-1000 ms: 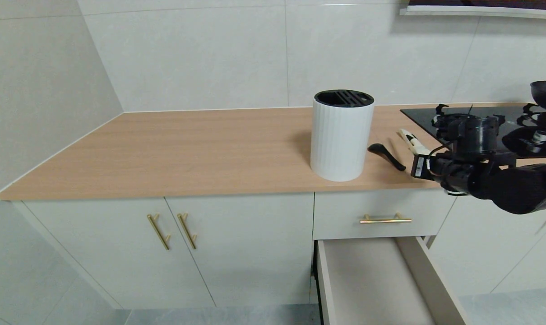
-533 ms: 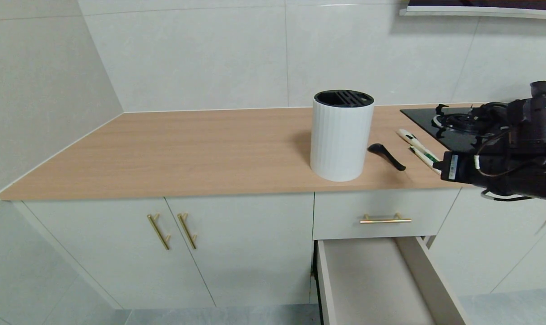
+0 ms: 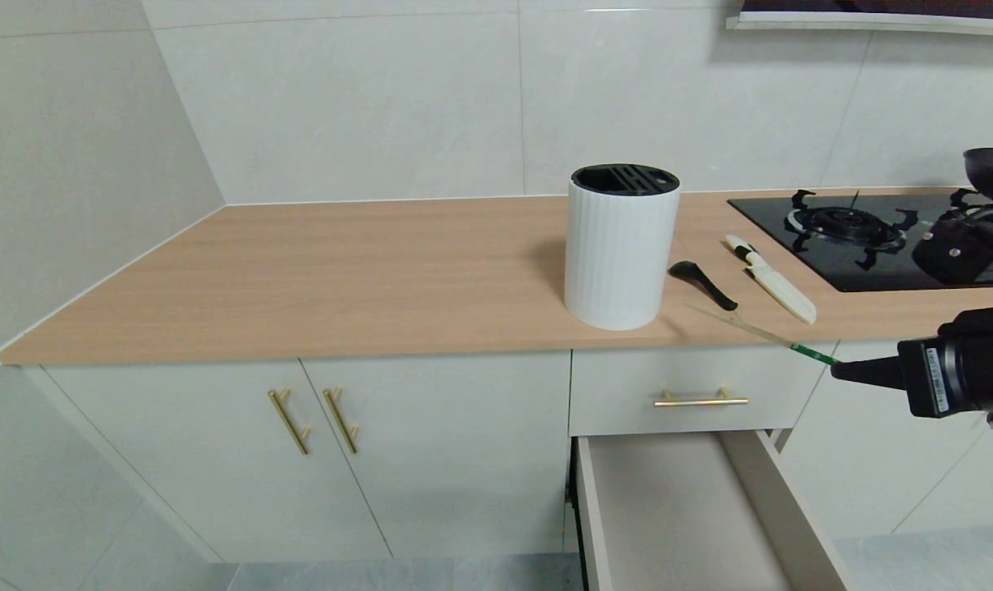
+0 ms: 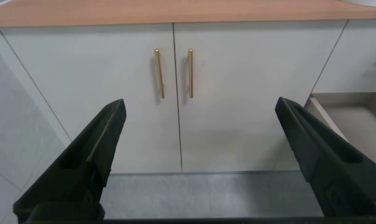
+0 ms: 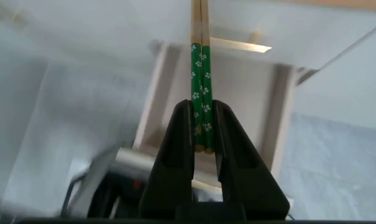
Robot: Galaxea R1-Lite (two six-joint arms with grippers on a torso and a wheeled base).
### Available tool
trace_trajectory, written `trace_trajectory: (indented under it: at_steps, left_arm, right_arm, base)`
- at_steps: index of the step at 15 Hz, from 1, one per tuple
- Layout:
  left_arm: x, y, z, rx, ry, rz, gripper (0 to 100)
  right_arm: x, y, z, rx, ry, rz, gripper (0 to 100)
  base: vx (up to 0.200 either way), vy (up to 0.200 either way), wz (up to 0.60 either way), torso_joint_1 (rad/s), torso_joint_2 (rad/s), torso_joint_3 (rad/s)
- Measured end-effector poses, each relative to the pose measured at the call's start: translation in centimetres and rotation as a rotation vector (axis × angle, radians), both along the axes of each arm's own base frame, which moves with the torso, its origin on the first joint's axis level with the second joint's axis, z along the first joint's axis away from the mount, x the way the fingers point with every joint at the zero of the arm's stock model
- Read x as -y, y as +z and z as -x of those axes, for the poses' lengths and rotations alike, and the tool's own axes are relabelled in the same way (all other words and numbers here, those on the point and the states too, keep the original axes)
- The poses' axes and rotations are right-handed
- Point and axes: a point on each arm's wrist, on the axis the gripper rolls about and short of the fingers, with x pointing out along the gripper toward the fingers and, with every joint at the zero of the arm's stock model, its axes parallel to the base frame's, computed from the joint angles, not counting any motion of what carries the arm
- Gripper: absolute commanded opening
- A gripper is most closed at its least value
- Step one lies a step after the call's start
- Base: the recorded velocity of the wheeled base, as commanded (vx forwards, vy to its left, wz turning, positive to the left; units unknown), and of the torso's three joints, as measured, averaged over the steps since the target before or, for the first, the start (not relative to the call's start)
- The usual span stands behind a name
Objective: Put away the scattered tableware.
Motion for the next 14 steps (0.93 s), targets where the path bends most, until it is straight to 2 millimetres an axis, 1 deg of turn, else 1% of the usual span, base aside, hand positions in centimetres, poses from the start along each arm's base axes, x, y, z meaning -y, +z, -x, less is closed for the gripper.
trace_trajectory:
  at_steps: [3,6,10,14]
  left_arm:
    - [0.0,0.0,0.0,0.000,0.000,0.000,100]
    - [0.0,0.0,0.0,0.000,0.000,0.000,100]
    - [0.0,0.0,0.0,0.000,0.000,0.000,100]
    - [0.0,0.0,0.0,0.000,0.000,0.000,100]
  right_arm:
    - [-0.1,0.0,1.3,-0.019,0.083,0.021,0]
    - [-1.1,-0.6,1.8,-0.044,0.141,0.026,0]
    - [-2.0,-1.6,1.4,-0.089,0.182,0.038,0]
    - [-2.5,-2.4,0.9,-0.123,0.199,0.049,0]
  base:
    - [0.000,0.000,0.00,0.000,0.00,0.000]
    - [0.000,0.000,0.00,0.000,0.00,0.000]
    - [0.000,0.000,0.00,0.000,0.00,0.000]
    - [0.000,0.000,0.00,0.000,0.00,0.000]
